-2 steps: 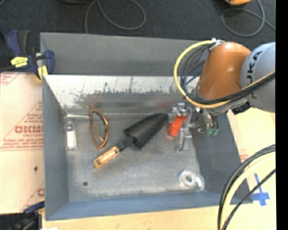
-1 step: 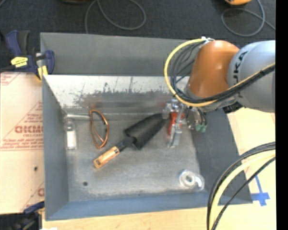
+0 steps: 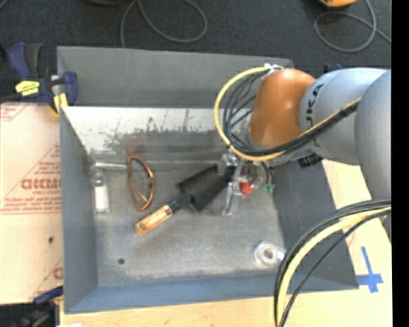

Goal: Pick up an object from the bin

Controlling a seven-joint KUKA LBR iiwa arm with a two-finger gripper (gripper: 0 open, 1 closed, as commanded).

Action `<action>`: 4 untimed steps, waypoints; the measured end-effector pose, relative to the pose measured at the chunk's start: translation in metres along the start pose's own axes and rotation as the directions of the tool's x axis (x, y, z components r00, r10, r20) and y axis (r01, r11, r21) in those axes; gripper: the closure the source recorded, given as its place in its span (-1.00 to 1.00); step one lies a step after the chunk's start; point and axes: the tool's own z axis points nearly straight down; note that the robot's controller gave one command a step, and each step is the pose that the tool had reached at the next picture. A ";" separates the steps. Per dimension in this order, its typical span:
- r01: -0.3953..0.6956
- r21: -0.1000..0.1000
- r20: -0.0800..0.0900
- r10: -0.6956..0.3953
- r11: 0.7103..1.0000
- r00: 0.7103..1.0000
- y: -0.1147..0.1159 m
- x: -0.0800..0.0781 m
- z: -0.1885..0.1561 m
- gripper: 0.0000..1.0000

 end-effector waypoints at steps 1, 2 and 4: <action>-0.325 0.000 0.005 0.325 0.946 0.946 0.005 0.005 0.027 1.00; -0.324 0.000 0.005 0.324 0.946 0.946 0.005 0.005 0.027 1.00; -0.262 0.000 0.012 0.262 0.965 0.965 -0.006 -0.001 0.026 1.00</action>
Offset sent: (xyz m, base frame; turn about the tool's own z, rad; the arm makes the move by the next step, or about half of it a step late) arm 0.0000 0.0000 0.0000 0.0000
